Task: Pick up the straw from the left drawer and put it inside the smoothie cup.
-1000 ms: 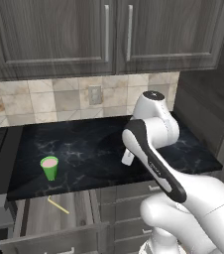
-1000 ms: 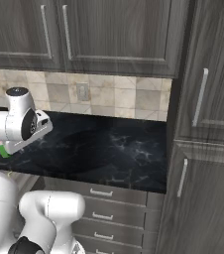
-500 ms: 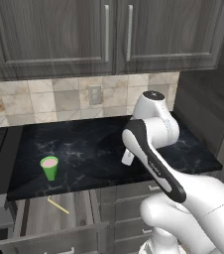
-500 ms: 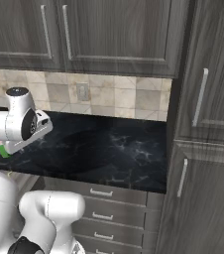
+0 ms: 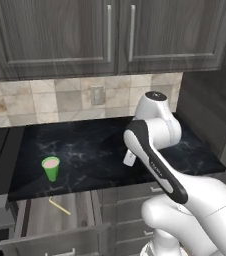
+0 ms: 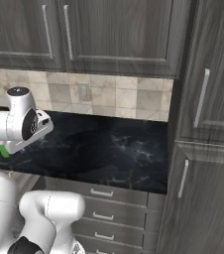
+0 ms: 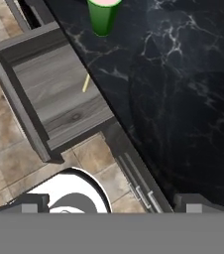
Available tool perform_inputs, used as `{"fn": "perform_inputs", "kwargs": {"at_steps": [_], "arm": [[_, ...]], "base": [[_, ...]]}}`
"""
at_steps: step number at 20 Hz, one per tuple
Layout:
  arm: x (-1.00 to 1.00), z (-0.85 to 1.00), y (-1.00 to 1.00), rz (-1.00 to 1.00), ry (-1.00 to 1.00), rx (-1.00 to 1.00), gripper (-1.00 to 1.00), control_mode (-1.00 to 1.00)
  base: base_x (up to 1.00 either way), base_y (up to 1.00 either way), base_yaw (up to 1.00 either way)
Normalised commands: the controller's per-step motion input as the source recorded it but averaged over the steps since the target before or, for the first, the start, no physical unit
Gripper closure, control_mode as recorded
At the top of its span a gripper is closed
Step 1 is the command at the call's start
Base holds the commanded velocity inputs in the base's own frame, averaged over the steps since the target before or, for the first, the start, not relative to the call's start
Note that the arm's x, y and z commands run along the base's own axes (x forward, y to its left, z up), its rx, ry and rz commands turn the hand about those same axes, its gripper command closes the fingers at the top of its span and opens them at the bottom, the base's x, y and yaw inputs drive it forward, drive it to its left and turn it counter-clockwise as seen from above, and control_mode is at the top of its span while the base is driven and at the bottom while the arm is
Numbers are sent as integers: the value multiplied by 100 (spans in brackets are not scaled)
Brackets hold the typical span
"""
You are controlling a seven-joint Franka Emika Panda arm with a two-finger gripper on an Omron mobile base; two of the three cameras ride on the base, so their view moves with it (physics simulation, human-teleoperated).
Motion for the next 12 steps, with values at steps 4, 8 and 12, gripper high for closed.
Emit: {"fn": "perform_inputs", "kwargs": {"at_steps": [4,8,12], "arm": [[0,0,0,0,0,0,-100,100],[0,0,0,0,0,0,-100,100],[0,0,0,0,0,0,-100,100]], "base": [[0,-25,23],[0,-24,27],[0,-31,26]]}}
